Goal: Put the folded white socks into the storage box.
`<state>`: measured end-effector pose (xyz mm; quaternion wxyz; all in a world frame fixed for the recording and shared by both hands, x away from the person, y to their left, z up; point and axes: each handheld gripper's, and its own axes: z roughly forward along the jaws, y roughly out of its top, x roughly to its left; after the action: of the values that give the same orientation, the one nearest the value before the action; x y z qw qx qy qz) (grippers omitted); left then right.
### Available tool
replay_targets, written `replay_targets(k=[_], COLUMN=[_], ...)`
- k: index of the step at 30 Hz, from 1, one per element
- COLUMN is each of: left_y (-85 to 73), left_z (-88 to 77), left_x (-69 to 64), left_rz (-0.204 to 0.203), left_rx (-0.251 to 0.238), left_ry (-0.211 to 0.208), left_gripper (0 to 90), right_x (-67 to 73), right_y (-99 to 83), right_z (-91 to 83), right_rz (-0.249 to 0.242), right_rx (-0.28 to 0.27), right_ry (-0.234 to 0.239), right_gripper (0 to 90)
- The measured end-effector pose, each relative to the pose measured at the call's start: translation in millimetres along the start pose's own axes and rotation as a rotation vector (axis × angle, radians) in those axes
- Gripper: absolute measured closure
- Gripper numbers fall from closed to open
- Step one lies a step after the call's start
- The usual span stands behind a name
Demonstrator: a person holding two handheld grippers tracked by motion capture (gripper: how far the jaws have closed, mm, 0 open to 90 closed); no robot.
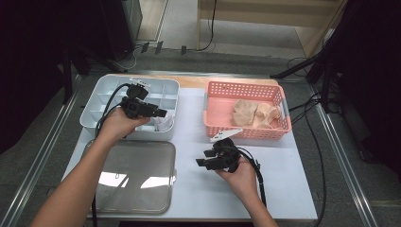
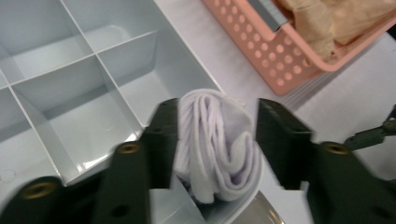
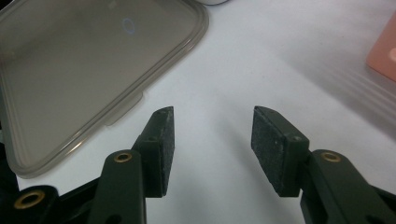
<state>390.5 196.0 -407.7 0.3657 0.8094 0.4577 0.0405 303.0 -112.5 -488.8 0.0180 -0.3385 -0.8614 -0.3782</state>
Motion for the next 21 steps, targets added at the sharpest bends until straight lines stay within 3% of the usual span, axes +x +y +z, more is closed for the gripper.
replay_targets(k=[4,7,21], left_y=[-0.1,-1.1,-15.5], left_z=[-0.4,3.3,37.0], left_x=[-4.7,-7.8,2.2], left_rz=[0.030,0.042,0.010], left_rx=[0.018,0.034,0.084], left_ry=[-0.015,-0.023,-0.016], left_gripper=[78.2,84.3,87.1], right_x=[0.2,0.3,0.6], right_y=[0.0,-0.1,0.0], right_z=[0.7,1.2,0.0], right_rz=[0.002,0.002,0.000], right_rx=[0.002,0.006,0.000], right_ry=[0.001,0.002,-0.001], right_gripper=[51.1,51.3,51.4])
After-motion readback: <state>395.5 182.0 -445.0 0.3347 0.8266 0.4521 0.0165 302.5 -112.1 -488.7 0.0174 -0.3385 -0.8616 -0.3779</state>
